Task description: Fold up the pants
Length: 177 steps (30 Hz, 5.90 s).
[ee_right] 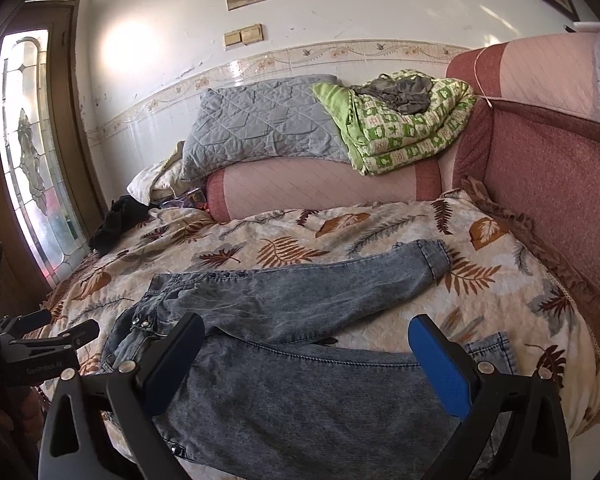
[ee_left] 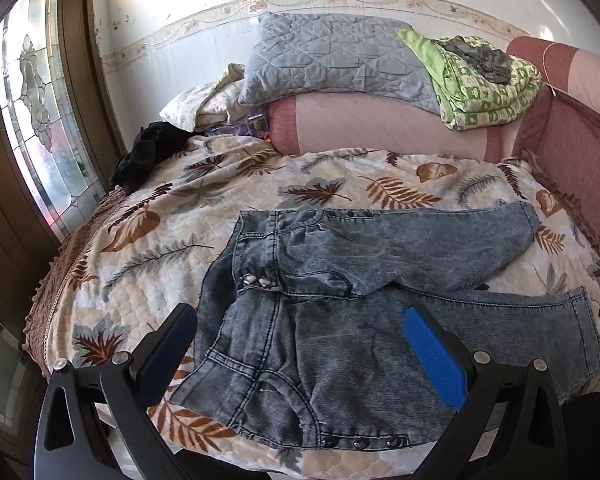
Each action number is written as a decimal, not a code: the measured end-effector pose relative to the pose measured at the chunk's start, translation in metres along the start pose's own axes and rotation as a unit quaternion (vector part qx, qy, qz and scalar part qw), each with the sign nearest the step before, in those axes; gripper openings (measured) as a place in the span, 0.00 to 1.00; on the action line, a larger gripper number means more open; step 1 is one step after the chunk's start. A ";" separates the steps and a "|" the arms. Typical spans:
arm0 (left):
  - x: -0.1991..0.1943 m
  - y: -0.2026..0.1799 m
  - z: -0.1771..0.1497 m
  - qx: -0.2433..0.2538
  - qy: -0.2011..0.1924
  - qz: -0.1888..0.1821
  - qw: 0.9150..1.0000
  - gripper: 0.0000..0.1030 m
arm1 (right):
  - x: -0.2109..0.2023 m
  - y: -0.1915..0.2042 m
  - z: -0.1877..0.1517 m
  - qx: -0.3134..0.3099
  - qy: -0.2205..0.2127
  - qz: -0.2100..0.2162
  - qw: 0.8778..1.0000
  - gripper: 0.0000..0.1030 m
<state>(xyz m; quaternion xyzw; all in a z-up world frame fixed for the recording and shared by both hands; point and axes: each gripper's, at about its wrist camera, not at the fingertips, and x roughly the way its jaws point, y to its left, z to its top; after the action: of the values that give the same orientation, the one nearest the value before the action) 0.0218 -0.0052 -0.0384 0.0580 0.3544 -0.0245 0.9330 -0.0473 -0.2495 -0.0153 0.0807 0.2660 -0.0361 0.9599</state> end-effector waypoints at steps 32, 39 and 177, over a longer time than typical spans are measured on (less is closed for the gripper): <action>-0.013 -0.019 -0.093 -0.025 0.078 -0.101 0.992 1.00 | 0.019 -0.058 -0.012 0.057 0.022 -0.052 0.997 1.00; -0.047 -0.017 -0.094 -0.016 0.038 -0.101 0.994 1.00 | 0.007 -0.070 -0.009 0.063 0.011 -0.070 0.996 1.00; 0.066 0.175 -0.111 -0.122 0.114 -0.120 0.979 0.10 | -0.007 -0.284 -0.124 0.383 0.187 0.019 0.904 0.67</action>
<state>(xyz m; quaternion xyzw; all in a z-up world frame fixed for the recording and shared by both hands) 0.0131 0.1823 -0.1488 -0.0971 0.4627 -0.0862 0.8770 -0.1483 -0.5076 -0.1550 0.4526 0.4047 -0.1014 0.7881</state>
